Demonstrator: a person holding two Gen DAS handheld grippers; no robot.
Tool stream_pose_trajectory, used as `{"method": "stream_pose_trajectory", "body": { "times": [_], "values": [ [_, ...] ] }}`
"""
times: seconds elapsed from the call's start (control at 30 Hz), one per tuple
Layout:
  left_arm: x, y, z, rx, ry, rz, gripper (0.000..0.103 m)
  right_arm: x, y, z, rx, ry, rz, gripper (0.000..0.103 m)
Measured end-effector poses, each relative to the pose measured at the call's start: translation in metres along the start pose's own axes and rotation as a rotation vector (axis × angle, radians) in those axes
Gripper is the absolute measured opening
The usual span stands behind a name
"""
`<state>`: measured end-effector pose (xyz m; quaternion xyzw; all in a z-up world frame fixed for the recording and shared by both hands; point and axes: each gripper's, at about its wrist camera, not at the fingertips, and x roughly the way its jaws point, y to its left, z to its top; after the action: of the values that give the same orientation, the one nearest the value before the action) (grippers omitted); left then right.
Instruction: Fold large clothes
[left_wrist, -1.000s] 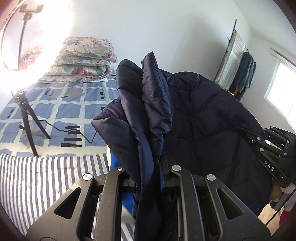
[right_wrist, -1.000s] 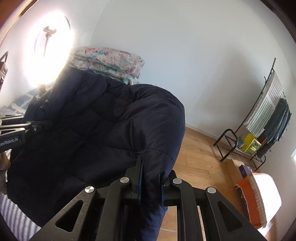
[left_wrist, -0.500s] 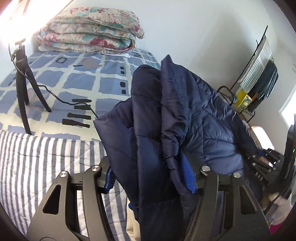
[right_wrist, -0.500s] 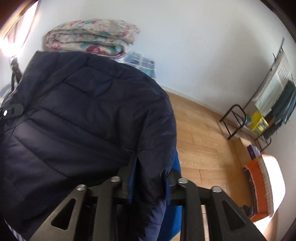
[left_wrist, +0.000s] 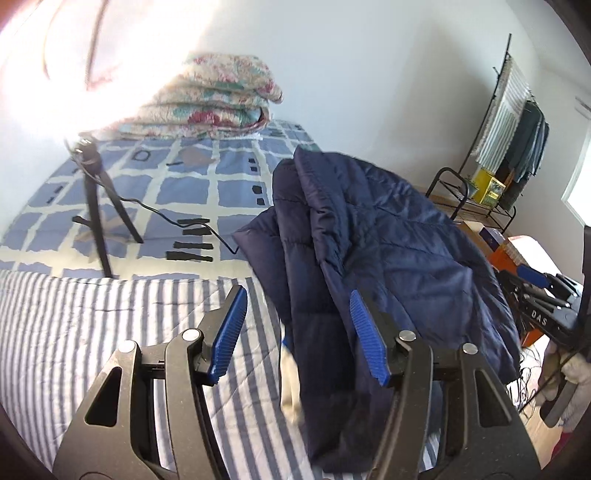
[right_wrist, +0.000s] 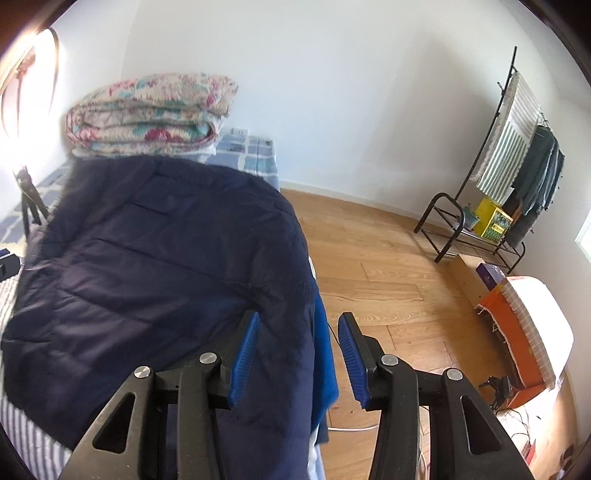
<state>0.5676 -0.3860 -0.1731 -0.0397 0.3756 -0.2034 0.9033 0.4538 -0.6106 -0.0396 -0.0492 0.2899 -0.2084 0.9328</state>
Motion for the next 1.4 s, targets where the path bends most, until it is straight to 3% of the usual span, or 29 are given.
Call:
{"method": "stream_pose_trajectory", "body": {
  "times": [0.2,0.5,0.6,0.8,1.07,1.4],
  "values": [
    [-0.092,-0.007,-0.016,0.065,-0.065,-0.011,0.059,-0.081,0.01,-0.017,0.035,-0.068,0.035,0.043],
    [-0.298,-0.017,-0.056,0.12,-0.186,-0.014,0.059,-0.259,0.038,-0.049,0.046,-0.159,0.112,0.044],
    [-0.357,-0.022,-0.075,0.147,-0.222,-0.009,0.059,-0.325,0.045,-0.069,0.043,-0.202,0.14,0.044],
    [-0.45,-0.036,-0.117,0.184,-0.277,-0.016,0.059,-0.412,0.047,-0.116,0.043,-0.229,0.155,0.046],
    [-0.494,-0.049,-0.181,0.196,-0.269,-0.034,0.059,-0.471,0.052,-0.182,0.053,-0.257,0.139,0.048],
    [-0.476,-0.055,-0.225,0.228,-0.236,-0.007,0.059,-0.454,0.056,-0.23,0.114,-0.266,0.1,0.052]
  ]
}}
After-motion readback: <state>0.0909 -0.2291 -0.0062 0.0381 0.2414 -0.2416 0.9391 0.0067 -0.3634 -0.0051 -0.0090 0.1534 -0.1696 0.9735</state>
